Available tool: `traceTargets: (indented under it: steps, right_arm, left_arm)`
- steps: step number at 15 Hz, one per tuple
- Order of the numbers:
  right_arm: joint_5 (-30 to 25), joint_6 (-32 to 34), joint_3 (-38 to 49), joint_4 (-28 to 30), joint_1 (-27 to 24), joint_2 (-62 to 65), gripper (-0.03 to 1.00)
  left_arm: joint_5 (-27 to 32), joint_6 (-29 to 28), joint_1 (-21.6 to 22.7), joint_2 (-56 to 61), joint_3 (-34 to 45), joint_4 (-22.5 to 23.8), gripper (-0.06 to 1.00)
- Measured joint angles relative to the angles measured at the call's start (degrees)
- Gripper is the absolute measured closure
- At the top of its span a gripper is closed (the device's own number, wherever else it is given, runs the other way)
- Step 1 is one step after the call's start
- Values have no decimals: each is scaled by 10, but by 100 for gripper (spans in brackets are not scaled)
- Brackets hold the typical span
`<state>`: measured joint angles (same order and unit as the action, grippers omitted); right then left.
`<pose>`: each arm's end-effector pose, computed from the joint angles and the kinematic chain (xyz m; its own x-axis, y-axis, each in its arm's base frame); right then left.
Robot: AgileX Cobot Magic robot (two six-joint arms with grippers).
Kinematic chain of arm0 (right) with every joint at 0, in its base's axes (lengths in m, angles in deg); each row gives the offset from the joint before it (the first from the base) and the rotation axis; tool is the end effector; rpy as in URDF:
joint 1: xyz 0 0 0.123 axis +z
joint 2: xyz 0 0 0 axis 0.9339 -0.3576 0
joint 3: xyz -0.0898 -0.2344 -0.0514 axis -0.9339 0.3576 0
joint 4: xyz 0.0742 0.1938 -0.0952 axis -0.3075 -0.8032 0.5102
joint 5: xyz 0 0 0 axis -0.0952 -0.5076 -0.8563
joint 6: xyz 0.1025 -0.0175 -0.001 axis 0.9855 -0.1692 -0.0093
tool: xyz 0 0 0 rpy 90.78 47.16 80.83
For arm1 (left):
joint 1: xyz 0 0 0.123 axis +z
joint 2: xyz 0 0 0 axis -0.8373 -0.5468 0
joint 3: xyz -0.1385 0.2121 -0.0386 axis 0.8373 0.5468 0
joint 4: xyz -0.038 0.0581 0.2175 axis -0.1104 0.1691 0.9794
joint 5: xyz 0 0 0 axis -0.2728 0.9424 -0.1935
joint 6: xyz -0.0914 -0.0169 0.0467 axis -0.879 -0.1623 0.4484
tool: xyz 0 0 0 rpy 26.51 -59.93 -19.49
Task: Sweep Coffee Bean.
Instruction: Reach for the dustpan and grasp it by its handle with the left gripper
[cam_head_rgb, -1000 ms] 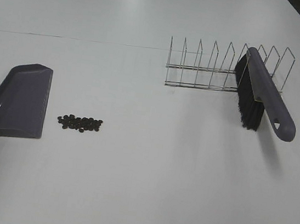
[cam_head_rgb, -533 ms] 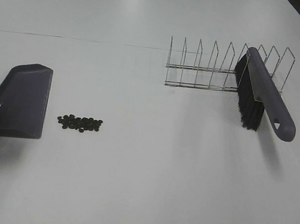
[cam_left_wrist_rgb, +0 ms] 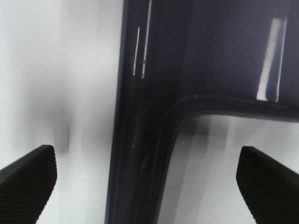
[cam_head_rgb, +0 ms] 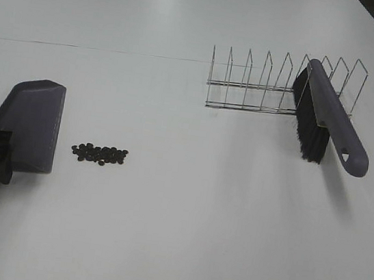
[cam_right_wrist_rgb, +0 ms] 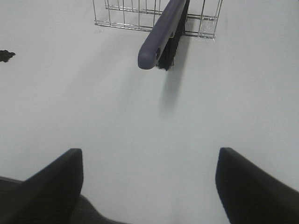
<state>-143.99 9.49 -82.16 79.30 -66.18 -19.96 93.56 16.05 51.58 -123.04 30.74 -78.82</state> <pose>0.0146 0.0096 0.2441 -0.5228 -0.0993 -0.8466 -0.1598 0.9870 -0.0171 0.2694 -0.0305 0.0883 -0.9829 -0.1772 -0.0505 -0.1735 0.9824 -0.0696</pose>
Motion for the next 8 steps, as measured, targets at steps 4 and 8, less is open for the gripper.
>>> traceTargets:
  steps: [4,8]
  right_arm:
    - [0,0,0,0,0,0,28]
    - [0,0,0,-1,0,0,28]
  left_arm:
    - [5,-1,0,-31,-6,4,-3]
    - [9,-1,0,-33,-8,15,12]
